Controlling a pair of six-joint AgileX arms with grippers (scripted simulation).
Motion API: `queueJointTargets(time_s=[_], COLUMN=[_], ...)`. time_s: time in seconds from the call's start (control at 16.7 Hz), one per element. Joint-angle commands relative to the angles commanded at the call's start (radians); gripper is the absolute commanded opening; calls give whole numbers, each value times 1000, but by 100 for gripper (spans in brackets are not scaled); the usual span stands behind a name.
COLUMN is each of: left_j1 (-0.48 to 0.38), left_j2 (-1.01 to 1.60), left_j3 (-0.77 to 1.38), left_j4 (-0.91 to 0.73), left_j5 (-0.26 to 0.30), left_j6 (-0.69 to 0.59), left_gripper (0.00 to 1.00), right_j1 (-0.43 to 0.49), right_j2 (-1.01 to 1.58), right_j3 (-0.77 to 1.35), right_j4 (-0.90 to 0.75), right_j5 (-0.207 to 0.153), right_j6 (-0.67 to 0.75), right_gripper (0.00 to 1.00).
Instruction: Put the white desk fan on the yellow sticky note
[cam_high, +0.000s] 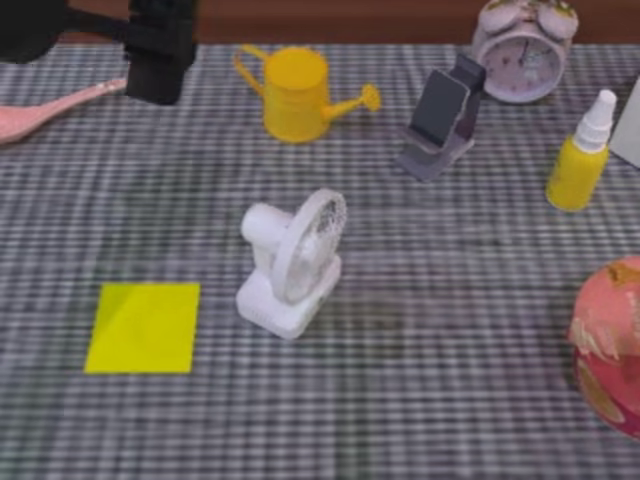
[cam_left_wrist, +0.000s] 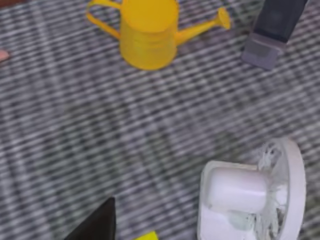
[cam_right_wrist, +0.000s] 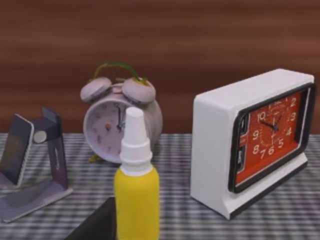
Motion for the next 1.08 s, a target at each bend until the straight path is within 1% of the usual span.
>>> queueJointTargets(time_s=[0.24,0.48,0.66,0.78,1.08], left_j1=[-91,-165,-202,-215,-220], left_j2=[361,687,861,926,948], left_j3=[367,618,726,763,775], left_j4=[-222,-435,-560,-614,-634], left_j5=[-6,-21,-35,-42,-45], left_j6=[-35,-63,-77,-82,-83], left_gripper=[100,100,100,100,100], right_j1=[0,0,0,0,0], right_j2=[0,0,0,0,0], right_j3=[0,0,0,0,0], right_j4=[0,0,0,0,0], right_j5=[0,0,0,0,0], right_j6=[0,0,0,0,0], right_gripper=[100,100,100,100,100])
